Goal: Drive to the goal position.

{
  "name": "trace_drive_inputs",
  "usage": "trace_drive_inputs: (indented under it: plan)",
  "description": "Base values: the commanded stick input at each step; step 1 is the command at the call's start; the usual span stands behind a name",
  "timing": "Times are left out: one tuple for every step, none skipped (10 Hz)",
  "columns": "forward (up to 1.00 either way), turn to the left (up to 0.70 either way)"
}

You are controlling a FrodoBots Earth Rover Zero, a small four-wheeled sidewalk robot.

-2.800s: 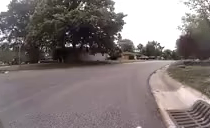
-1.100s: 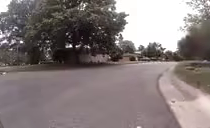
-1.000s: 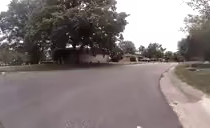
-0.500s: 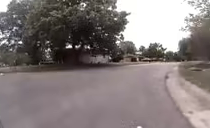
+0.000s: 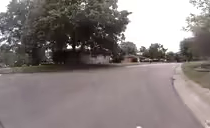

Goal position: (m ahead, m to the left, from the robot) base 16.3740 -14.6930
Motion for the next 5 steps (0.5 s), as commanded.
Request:
trace_drive_inputs:
  plan:
    - [0.70, 0.00]
    - [0.70, 0.00]
    - [0.70, 0.00]
    - [0.70, 0.00]
    - [0.70, 0.00]
